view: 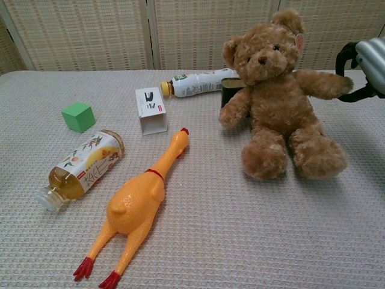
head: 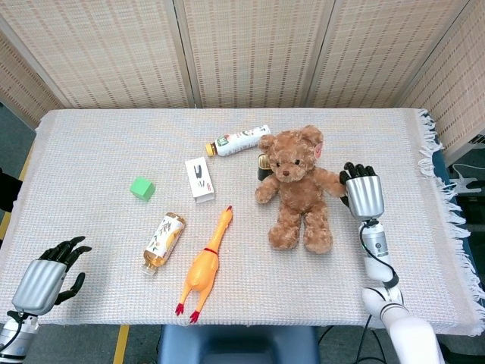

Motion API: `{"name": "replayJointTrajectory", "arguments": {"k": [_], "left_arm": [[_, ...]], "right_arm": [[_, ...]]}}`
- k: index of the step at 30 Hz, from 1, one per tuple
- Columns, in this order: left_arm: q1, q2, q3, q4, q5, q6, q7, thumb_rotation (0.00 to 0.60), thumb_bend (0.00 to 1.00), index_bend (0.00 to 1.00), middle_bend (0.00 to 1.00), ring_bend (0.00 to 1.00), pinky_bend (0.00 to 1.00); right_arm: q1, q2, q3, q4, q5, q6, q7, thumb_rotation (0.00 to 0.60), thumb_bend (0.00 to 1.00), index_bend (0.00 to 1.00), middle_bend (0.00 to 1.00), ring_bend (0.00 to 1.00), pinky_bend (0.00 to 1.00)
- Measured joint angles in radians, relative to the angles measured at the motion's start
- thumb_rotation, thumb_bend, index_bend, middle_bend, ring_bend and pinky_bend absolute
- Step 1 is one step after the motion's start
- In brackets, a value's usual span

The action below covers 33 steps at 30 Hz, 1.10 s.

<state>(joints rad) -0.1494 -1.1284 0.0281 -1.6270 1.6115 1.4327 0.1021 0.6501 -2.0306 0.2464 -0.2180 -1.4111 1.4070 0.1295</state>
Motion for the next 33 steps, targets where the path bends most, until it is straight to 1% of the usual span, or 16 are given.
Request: {"name": "replayJointTrajectory", "arguments": {"k": [2, 5, 15, 23, 26, 33], "left_arm": [[0.0, 0.001, 0.0, -0.001, -0.001, -0.001, -0.003, 0.6, 0.44, 0.25, 0.13, 0.18, 0.33], [0.0, 0.0, -0.001, -0.001, 0.002, 0.004, -0.003, 0.6, 0.44, 0.25, 0.13, 0.18, 0.33], [0.0, 0.0, 0.0, 0.001, -0.002, -0.002, -0.001, 0.6, 0.44, 0.26, 0.13, 0.18, 0.33], [-0.001, 0.0, 0.0, -0.001, -0.002, -0.002, -0.003, 0.6, 0.44, 0.25, 0.13, 0.18, 0.33], [-0.001, 0.0, 0.0, -0.001, 0.001, 0.0, -0.001, 0.6, 0.44, 0.26, 0.13, 0.18, 0.33], [0.0, -0.001, 0.001, -0.001, 0.002, 0.001, 0.001, 0.6, 0.44, 0.25, 0.13, 0.18, 0.33]], "right_arm": [[0.005, 0.0, 0.009, -0.001, 0.009, 0.025, 0.006, 0.6, 0.12, 0.63, 0.39, 0.42, 0.48], [0.009, 0.003, 0.015, -0.005, 0.018, 0.029, 0.021, 0.6, 0.12, 0.64, 0.39, 0.42, 0.48], [-0.007, 0.003, -0.028, 0.005, 0.002, -0.039, -0.012, 0.6, 0.12, 0.64, 0.39, 0.42, 0.48], [0.005, 0.005, -0.005, -0.004, 0.018, 0.039, 0.006, 0.6, 0.12, 0.63, 0.39, 0.42, 0.48], [0.008, 0.01, 0.0, -0.014, 0.023, 0.052, 0.017, 0.6, 0.12, 0.63, 0.39, 0.42, 0.48], [-0.003, 0.01, -0.017, -0.003, 0.019, -0.002, -0.003, 0.6, 0.12, 0.63, 0.39, 0.42, 0.48]]}}
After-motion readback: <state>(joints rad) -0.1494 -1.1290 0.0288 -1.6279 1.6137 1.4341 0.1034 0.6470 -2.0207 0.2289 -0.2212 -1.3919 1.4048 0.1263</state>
